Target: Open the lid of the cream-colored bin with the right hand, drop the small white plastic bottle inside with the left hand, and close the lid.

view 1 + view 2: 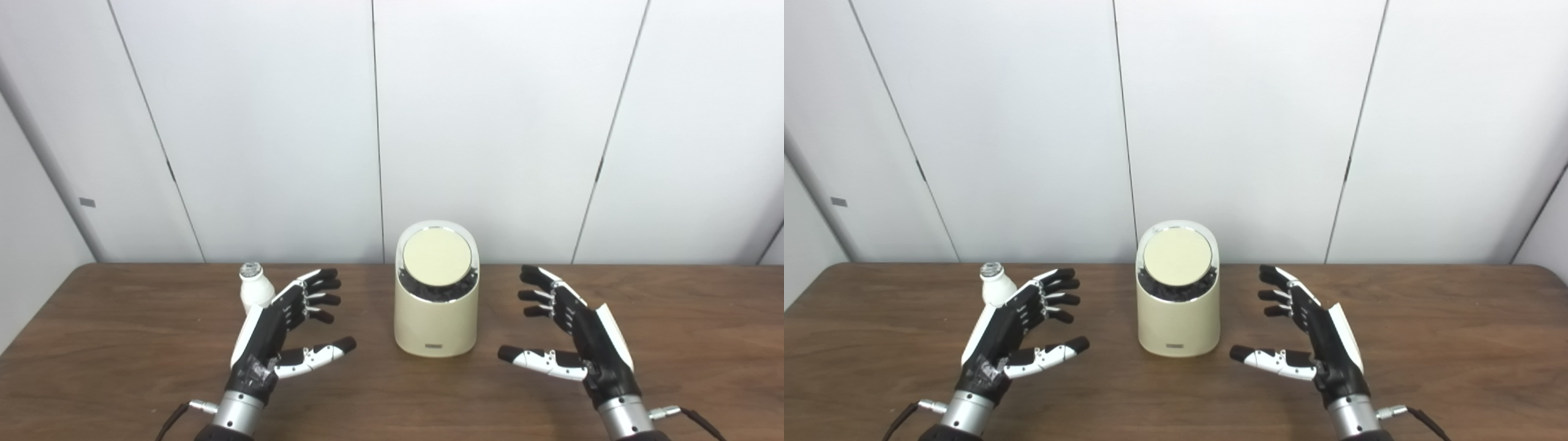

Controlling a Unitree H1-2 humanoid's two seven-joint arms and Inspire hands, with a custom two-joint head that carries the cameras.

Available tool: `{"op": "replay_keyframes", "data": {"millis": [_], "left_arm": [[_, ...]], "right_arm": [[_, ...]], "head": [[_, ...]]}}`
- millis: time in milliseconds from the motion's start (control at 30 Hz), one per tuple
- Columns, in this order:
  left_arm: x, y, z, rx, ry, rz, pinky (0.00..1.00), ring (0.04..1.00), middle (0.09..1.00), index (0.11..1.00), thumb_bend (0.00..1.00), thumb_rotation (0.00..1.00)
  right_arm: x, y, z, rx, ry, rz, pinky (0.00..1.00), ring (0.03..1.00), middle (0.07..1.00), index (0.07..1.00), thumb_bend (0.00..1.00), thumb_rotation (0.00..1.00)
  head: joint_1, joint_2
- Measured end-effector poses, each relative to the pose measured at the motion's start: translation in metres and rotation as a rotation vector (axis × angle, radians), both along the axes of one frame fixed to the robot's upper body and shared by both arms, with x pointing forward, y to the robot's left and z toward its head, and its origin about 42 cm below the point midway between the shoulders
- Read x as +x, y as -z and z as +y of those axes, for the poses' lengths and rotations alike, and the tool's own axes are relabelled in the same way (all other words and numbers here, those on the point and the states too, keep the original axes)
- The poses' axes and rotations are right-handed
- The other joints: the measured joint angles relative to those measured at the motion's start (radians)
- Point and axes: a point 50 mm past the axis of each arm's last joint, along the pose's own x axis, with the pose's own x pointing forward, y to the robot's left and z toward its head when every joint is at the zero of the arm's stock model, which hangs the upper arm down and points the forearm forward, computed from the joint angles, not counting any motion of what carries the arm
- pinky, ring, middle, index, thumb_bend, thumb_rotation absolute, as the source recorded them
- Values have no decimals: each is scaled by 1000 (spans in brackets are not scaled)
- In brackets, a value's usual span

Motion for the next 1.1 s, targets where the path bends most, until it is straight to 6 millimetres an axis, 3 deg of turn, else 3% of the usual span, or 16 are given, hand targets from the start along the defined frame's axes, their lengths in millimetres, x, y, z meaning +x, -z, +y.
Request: {"op": "replay_keyframes", "data": {"millis": [433, 700, 867, 1100], "left_arm": [[0, 0, -1, 4, 9, 2, 593, 714, 793, 817, 720, 40], [0, 1, -3, -2, 11, 2, 600, 717, 793, 813, 726, 44], [0, 1, -4, -5, 12, 4, 593, 718, 795, 813, 724, 42], [2, 5, -5, 5, 10, 17, 602, 717, 795, 807, 727, 28]], "right_arm": [[0, 1, 1, -2, -3, 1, 666, 755, 829, 823, 794, 270], [1, -1, 11, -15, 18, 23, 642, 754, 825, 834, 764, 361], [16, -18, 25, -52, 27, 27, 601, 774, 850, 872, 761, 372], [44, -57, 40, -125, 45, 10, 636, 786, 843, 868, 794, 369]], "head": [[6, -8], [9, -11], [5, -15], [-2, -14]]}}
